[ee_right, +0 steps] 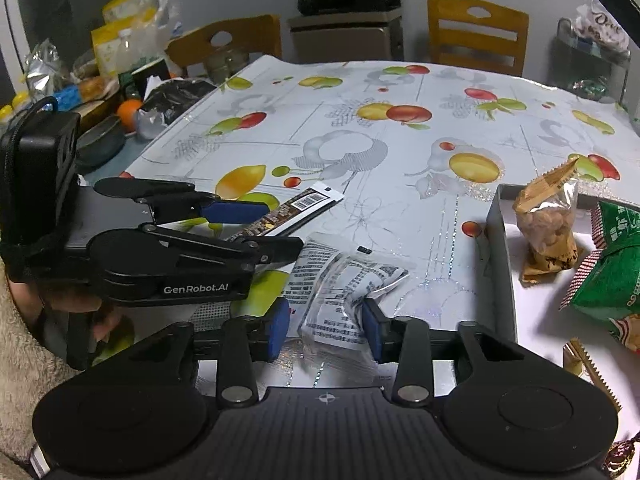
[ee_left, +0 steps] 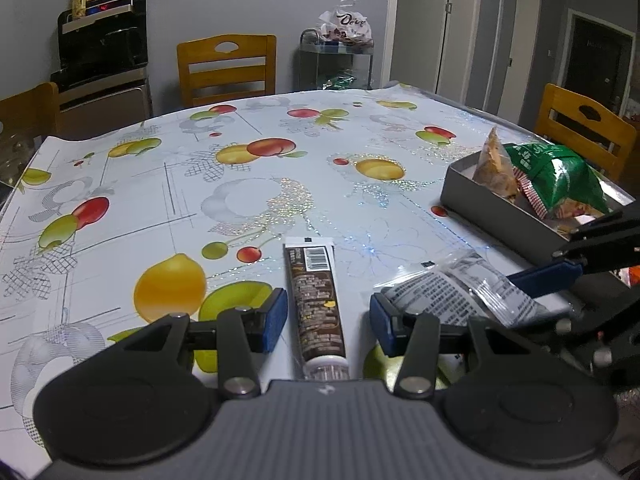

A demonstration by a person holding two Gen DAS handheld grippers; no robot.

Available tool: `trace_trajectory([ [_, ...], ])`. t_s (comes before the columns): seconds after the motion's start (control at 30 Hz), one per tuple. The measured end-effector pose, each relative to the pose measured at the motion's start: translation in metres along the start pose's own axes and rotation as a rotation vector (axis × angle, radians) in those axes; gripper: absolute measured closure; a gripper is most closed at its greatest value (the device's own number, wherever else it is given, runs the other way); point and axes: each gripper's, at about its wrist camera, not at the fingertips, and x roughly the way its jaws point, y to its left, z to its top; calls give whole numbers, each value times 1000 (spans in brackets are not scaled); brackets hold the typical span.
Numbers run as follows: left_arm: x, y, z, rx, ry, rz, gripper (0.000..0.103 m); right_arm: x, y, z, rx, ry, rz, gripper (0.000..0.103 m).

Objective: Organize snacks
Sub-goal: 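Close the left tool on the brown tube while the right tool grasps the clear packet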

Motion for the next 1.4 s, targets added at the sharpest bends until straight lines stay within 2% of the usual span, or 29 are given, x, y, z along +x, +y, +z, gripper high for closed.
trace_trajectory([
  [0.07,0,1,0,-11,-6,9,58,1,2,1,8,-5,5,28],
  [0.1,1,2,0,-20,-13,25,58,1,3,1,6,-10,5,27],
  [0.27,3,8,1,-48,-26,34,57,8,8,2,5,-17,-18,27],
  [0.5,6,2,2,-16,-18,39,47,16,9,-2,37,-15,-27,23],
  [0.73,7,-1,2,-10,-17,34,47,22,16,-4,-16,-43,-99,23],
  [0.87,7,-3,2,-3,-16,18,47,24,23,-10,-75,-67,-149,31],
  [0.97,7,-4,2,-3,-17,16,48,22,22,-12,-71,-82,-155,36],
  [1.03,7,-3,2,-3,-19,9,54,21,21,-12,-65,-93,-158,40],
  [1.1,6,-3,1,-3,-23,-6,69,21,21,-13,-59,-101,-160,42],
  [1.17,6,-2,1,-11,-25,-27,77,20,21,-14,-55,-108,-163,43],
  [1.4,5,1,1,-40,-31,-35,81,6,17,-19,-19,-154,-171,54],
])
